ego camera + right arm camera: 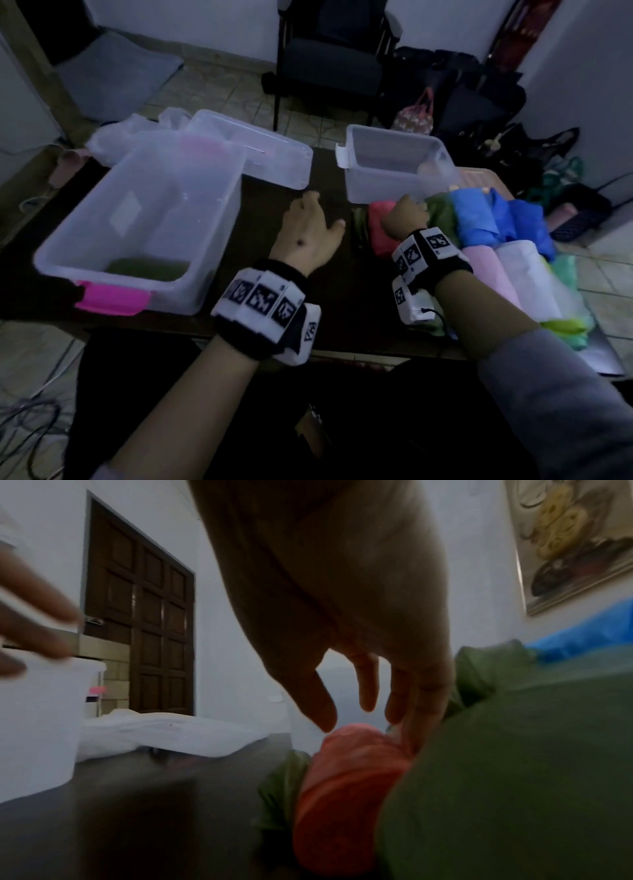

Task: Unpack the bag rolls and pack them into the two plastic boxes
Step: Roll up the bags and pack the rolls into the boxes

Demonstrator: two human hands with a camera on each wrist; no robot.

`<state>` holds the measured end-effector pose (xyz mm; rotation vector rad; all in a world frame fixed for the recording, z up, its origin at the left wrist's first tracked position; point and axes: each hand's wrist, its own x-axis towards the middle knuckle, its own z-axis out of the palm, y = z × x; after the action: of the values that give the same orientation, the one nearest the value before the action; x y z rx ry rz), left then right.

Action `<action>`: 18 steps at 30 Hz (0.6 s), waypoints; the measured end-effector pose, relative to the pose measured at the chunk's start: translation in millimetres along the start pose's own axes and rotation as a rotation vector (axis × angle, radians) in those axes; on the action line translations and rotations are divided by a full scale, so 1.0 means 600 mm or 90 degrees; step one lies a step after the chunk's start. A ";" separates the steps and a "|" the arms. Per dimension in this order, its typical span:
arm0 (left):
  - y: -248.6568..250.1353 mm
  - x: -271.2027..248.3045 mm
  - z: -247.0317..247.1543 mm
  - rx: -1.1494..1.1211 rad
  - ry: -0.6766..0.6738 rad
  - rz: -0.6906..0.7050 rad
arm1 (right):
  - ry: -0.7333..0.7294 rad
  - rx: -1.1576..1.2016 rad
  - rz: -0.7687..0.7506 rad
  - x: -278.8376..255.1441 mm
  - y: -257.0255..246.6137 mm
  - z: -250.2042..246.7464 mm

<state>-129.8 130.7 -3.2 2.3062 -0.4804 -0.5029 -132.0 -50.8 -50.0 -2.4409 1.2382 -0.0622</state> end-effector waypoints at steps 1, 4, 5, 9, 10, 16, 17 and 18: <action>-0.006 0.021 0.013 0.050 -0.020 -0.019 | -0.027 -0.015 0.000 0.006 0.009 0.002; -0.035 0.065 0.042 0.183 -0.118 -0.113 | -0.098 0.017 0.009 0.012 0.023 0.012; -0.046 0.073 0.049 0.222 -0.162 -0.146 | -0.105 0.016 0.008 0.016 0.027 0.017; -0.085 0.088 0.066 0.330 -0.236 -0.211 | -0.132 0.053 -0.031 0.007 0.032 0.023; -0.093 0.090 0.069 0.341 -0.245 -0.214 | -0.137 0.073 -0.042 0.001 0.032 0.022; -0.106 0.085 0.079 0.354 -0.252 -0.198 | -0.165 -0.004 -0.150 -0.026 0.018 0.019; -0.104 0.083 0.078 0.349 -0.254 -0.200 | -0.154 -0.068 -0.184 -0.027 0.017 0.020; -0.103 0.082 0.078 0.344 -0.256 -0.202 | -0.140 -0.136 -0.223 -0.026 0.017 0.019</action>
<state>-98.5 122.6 -88.8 2.8271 -0.4834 -1.1191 -147.1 -40.0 -62.2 -2.7345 0.7492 0.2458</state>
